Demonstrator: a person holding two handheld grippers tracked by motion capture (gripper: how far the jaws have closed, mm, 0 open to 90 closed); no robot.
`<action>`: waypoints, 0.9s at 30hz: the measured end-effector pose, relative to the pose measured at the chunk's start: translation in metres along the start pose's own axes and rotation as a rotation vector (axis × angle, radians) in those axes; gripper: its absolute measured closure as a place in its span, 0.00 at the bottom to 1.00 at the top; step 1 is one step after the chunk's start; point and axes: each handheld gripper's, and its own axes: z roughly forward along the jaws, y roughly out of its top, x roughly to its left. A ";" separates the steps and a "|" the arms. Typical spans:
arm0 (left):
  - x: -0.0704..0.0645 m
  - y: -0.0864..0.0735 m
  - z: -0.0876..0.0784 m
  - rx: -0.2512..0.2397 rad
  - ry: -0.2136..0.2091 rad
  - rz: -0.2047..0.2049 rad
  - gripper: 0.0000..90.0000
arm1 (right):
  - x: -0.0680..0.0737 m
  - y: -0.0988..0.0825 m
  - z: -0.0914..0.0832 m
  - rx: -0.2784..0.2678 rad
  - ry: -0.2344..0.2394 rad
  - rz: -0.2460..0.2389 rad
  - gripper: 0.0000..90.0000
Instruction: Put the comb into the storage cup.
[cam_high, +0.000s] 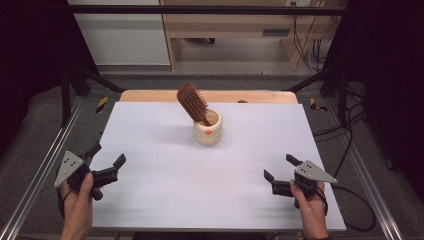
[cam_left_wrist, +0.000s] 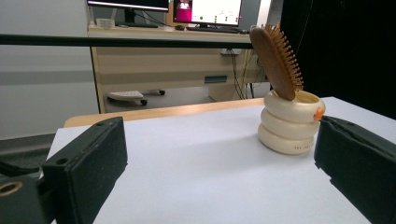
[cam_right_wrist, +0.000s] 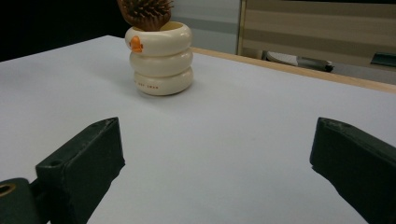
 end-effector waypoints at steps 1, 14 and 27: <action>0.000 -0.001 0.000 0.002 -0.001 -0.002 0.03 | -0.001 0.000 -0.001 -0.001 -0.003 0.002 0.04; 0.002 -0.015 0.001 0.001 -0.006 -0.025 0.03 | -0.011 -0.003 -0.006 -0.001 -0.029 0.001 0.03; -0.003 -0.025 0.002 0.003 -0.026 -0.016 0.04 | -0.011 -0.006 -0.004 0.015 -0.025 -0.001 0.03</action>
